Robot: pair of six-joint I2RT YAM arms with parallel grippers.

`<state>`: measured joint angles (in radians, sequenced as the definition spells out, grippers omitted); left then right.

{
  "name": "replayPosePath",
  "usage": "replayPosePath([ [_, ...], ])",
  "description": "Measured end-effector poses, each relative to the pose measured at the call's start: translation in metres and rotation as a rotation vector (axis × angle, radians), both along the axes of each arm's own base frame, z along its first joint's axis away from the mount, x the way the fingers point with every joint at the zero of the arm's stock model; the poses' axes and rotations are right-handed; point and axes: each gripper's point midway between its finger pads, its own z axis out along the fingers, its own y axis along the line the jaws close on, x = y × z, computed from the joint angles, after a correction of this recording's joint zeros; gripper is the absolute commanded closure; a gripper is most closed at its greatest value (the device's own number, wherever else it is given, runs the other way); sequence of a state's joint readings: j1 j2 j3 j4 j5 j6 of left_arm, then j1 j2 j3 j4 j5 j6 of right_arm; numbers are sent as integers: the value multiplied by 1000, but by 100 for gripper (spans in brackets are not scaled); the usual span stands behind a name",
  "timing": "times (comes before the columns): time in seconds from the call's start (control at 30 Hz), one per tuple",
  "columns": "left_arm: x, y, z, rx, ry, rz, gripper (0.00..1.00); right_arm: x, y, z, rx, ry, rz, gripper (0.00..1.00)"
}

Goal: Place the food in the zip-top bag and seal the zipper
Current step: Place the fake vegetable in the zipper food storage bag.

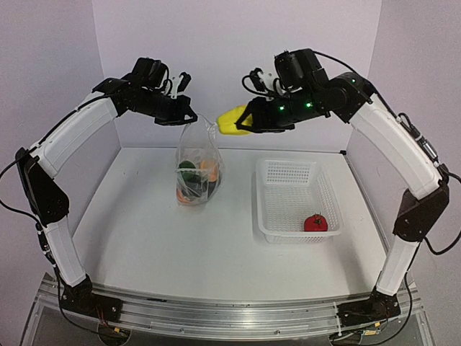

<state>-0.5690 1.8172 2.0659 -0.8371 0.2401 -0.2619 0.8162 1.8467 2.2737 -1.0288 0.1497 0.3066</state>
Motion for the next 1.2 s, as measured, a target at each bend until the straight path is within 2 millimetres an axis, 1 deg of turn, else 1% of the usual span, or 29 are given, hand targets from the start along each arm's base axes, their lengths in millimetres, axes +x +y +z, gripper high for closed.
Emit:
replayPosePath([
  [0.07,0,0,0,0,0,0,100,-24,37,17,97,-16,119,100],
  [0.13,0,0,0,0,0,0,100,-39,64,21,158,-5,201,100],
  [0.17,0,0,0,0,0,0,100,-43,75,21,181,3,231,100],
  [0.23,0,0,0,0,0,0,100,-43,92,15,211,18,263,100],
  [0.27,0,0,0,0,0,-1,100,-40,99,8,216,30,271,100],
  [0.37,-1,-1,0,-4,2,-7,100,-30,117,-19,200,67,276,100],
  [0.5,-4,-4,0,-14,10,-26,100,-15,127,-58,127,81,252,100],
  [0.53,-5,-5,0,-17,13,-33,100,-10,128,-66,104,75,243,100],
  [0.6,-6,-6,-1,-20,19,-42,100,-3,129,-75,71,59,233,100],
  [0.7,-8,-7,-4,-22,28,-54,100,9,131,-78,31,0,226,100],
  [0.87,-11,-10,-7,-26,40,-71,100,25,126,-76,-55,-108,217,99],
  [0.93,-12,-11,-7,-32,44,-80,100,31,128,-75,-79,-147,221,93],
  [1.03,-14,-13,-6,-42,49,-92,100,41,133,-79,-117,-192,230,67],
  [1.07,-15,-14,-6,-47,53,-98,100,44,134,-81,-131,-203,233,56],
  [1.1,-16,-14,-6,-51,56,-103,100,46,135,-86,-150,-211,235,47],
  [1.13,-16,-14,-6,-53,59,-105,100,49,136,-89,-165,-218,237,40],
  [1.2,-15,-14,-6,-54,61,-101,100,51,135,-93,-189,-233,244,30],
])
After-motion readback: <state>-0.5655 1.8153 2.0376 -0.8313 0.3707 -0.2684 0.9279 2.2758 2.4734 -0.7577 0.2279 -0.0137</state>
